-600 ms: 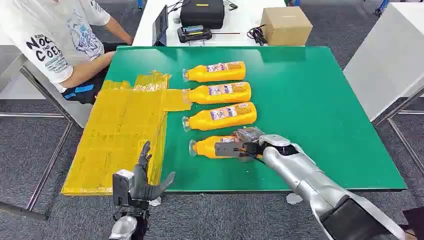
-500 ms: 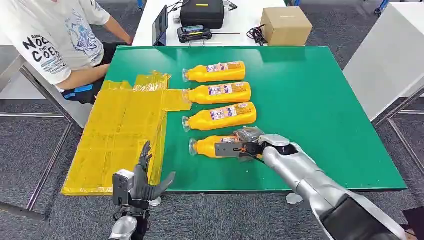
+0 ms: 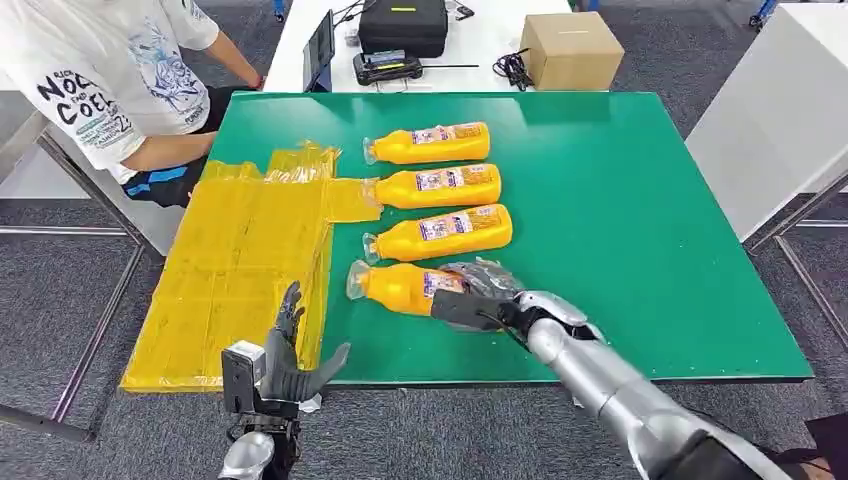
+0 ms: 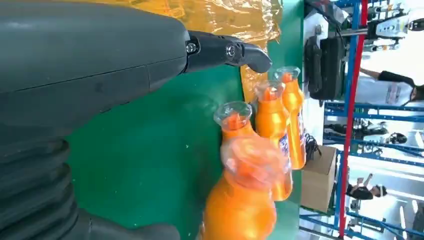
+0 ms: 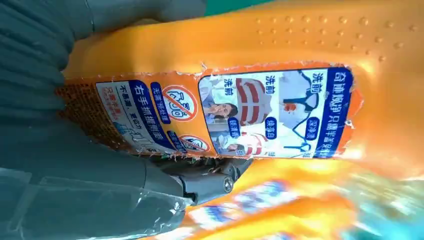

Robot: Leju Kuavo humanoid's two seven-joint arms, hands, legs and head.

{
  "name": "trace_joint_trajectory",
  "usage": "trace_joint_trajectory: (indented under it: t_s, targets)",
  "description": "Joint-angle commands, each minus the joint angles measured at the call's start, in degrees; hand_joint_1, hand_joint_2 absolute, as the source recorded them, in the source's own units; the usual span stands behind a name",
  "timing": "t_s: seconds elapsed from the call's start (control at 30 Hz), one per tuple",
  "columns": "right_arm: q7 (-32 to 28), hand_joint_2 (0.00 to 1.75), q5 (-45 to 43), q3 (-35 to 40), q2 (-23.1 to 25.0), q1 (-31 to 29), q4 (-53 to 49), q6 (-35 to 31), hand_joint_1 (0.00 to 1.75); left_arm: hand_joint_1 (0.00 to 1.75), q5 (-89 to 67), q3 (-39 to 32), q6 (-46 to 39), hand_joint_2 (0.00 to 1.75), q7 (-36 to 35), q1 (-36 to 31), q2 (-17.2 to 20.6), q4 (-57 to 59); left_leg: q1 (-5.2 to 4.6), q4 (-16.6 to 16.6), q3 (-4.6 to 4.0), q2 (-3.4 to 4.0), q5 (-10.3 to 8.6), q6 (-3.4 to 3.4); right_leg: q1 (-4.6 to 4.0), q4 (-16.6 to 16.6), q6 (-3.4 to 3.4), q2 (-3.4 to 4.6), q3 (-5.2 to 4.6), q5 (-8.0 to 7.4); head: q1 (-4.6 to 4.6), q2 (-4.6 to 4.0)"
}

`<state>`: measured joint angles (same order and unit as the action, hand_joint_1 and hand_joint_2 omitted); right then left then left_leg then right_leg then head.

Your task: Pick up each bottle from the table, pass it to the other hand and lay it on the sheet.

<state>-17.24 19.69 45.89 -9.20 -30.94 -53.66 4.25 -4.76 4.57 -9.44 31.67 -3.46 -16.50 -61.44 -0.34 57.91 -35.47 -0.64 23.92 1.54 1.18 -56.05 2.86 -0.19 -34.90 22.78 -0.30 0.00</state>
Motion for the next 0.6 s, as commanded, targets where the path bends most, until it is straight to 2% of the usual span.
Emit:
trace_joint_trajectory:
  t_s: [0.03, 0.27, 0.43, 0.6]
  targets:
    - [-6.62, 1.75, 2.34, -19.89, 8.34, 18.54, -31.21, -10.49, 1.75, 0.0, 1.45, -0.69, -1.82, 1.75, 0.36, 0.94, 0.07, -1.77, 0.1, 0.01, 0.03, -0.1, 0.09, -0.09, -0.1, 0.0, -0.12, -0.05, 0.06, 0.12, 0.04, 0.0]
    - [-8.34, 1.75, -0.2, -24.67, 9.9, 21.6, -34.86, -11.81, 1.75, 0.0, 2.34, -0.76, -2.38, 1.75, 0.52, 1.37, -0.22, -2.74, 0.15, 0.03, 0.12, -0.17, 0.19, -0.16, -0.14, 0.01, -0.16, -0.12, 0.2, 0.21, 0.02, 0.0]
    - [-10.26, 1.75, 2.68, -31.76, 13.49, 23.29, -29.3, -17.81, 1.75, 0.0, 5.32, 1.12, 0.02, 1.75, -0.64, 0.93, 0.16, -2.08, 0.05, 0.01, 0.09, -0.12, 0.16, -0.16, -0.05, 0.01, -0.16, -0.06, 0.14, 0.16, 0.04, 0.0]
    - [-10.97, 1.75, 4.09, -31.62, 13.86, 23.67, -27.34, -19.05, 1.75, 0.0, 6.14, 1.75, 1.16, 1.75, -1.12, 0.87, 0.33, -2.29, 0.04, -0.05, 0.1, -0.07, 0.14, -0.14, -0.04, 0.06, -0.14, -0.01, 0.12, 0.12, 0.02, 0.0]
